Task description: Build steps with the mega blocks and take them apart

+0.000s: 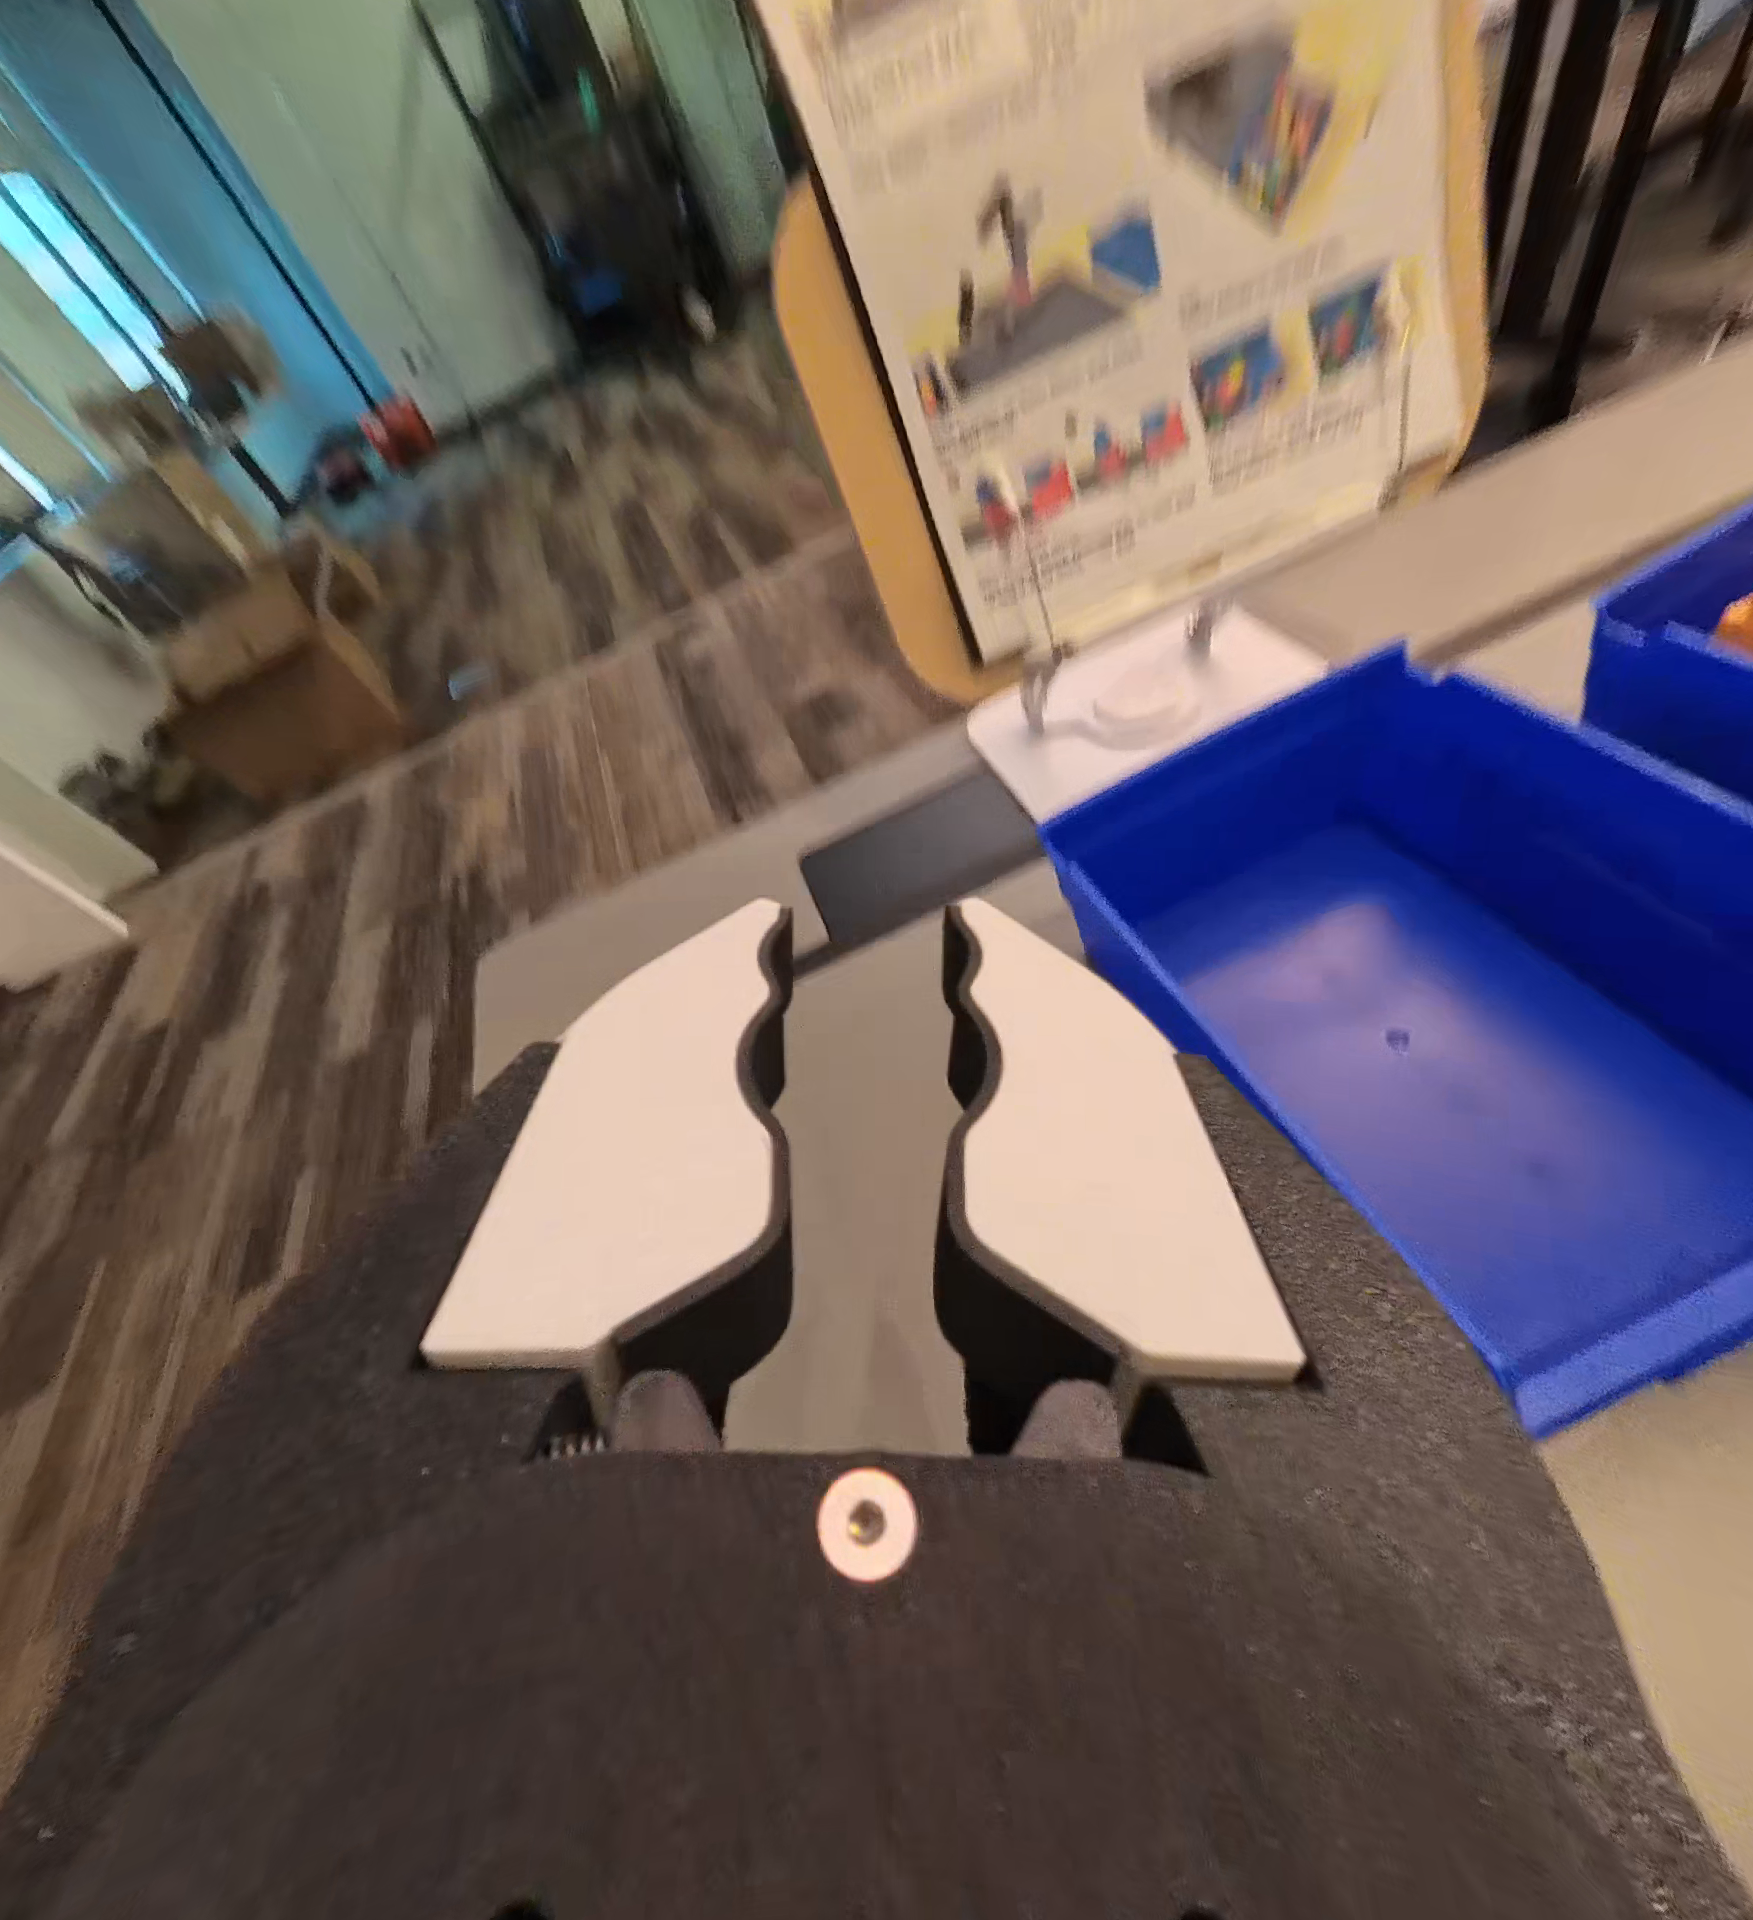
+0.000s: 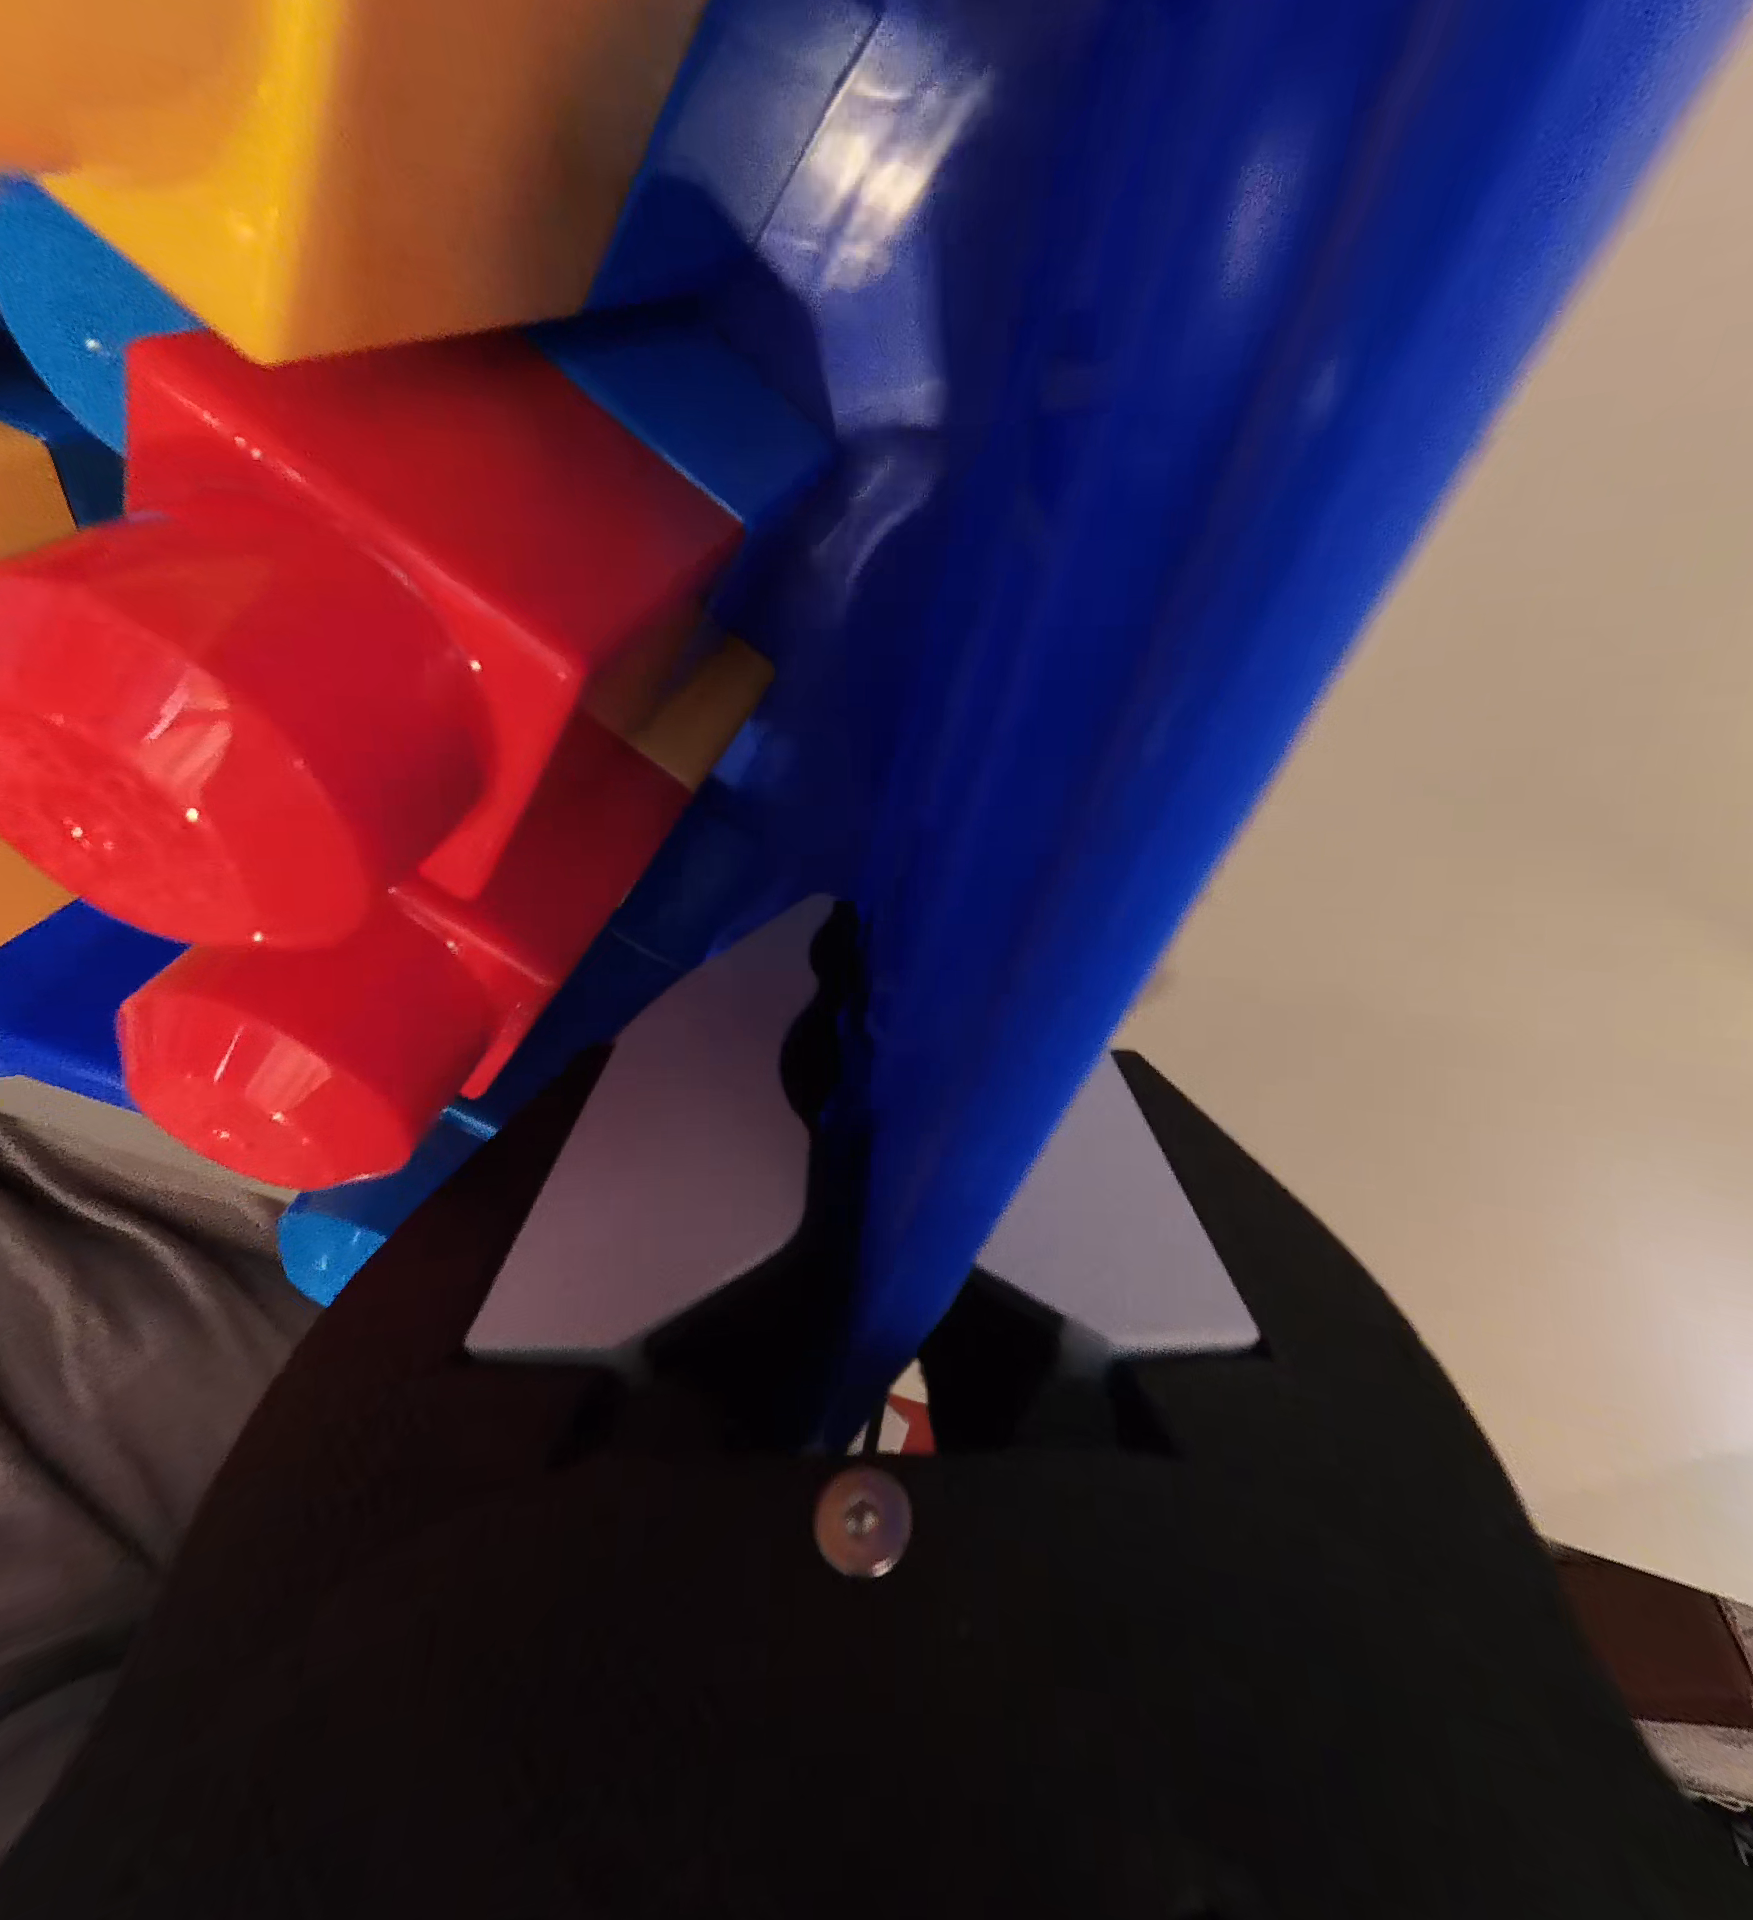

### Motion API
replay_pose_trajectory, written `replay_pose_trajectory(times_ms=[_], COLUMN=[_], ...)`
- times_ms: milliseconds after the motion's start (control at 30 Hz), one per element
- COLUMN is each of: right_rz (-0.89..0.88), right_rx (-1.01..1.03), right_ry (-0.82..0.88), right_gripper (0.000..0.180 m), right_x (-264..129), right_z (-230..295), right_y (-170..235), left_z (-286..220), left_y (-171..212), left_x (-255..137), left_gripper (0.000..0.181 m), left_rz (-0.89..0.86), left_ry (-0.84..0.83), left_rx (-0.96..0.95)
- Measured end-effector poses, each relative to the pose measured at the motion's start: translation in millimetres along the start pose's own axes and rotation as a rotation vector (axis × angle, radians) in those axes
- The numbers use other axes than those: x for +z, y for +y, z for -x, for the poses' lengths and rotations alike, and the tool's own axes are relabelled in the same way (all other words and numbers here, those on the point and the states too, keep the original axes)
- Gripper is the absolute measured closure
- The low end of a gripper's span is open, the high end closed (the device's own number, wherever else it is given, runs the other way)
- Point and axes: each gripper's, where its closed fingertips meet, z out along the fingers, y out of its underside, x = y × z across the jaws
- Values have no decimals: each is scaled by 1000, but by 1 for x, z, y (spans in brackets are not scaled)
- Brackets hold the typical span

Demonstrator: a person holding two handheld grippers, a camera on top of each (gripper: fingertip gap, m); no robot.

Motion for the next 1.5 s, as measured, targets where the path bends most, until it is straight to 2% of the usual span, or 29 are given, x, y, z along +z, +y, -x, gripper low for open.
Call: replay_pose_trajectory(times_ms=[133, 233, 333, 500, 600, 700, 800, 933, 1033, 1100, 1167, 1200, 1233, 1333, 1433, 1500], right_rz=[-13, -45, -67, -95, -109, -106, -67, -1, 49, 73, 94, 102, 106, 123, 128, 110], right_rx=[25, 16, -17, -132, -242, -391, -548, -743, -856, -912, -944, -950, -951, -913, -858, -839], right_ry=[10, 17, 28, 95, 113, 93, 45, -6, -21, -27, -26, -25, -24, -24, -4, 18], right_gripper=[174, 174, 174, 174, 174, 175, 175, 175, 173, 174, 174, 174, 174, 173, 173, 174], right_x=[-16, -37, -68, -132, -158, -166, -155, -119, -86, -64, -44, -35, -25, 5, 33, 47], right_z=[-9, -4, 13, 67, 127, 204, 293, 408, 476, 511, 536, 545, 553, 567, 572, 571], right_y=[9, 7, 0, -28, -57, -92, -123, -156, -175, -186, -196, -201, -207, -221, -233, -240], left_z=[9, 22, 23, 35, 41, 53, 62, 89, 115, 126, 136, 141, 144, 151, 148, 143], left_y=[-20, -26, -19, -3, 12, 28, 41, 62, 87, 104, 118, 122, 121, 114, 122, 132], left_x=[-32, -48, -50, -50, -48, -48, -52, -69, -92, -105, -116, -120, -122, -126, -118, -107], left_gripper=[143, 155, 152, 151, 147, 143, 142, 135, 120, 109, 106, 113, 119, 119, 107, 108], left_rz=[-235, -325, -279, -211, -133, -63, -12, 33, 70, 84, 74, 53, 21, -60, 7, 81], left_ry=[-25, -101, -55, -73, -78, -126, -153, -264, -358, -361, -354, -344, -327, -305, -305, -280], left_rx=[22, 10, -81, -155, -186, -205, -227, -311, -449, -571, -677, -706, -711, -711, -718, -708])
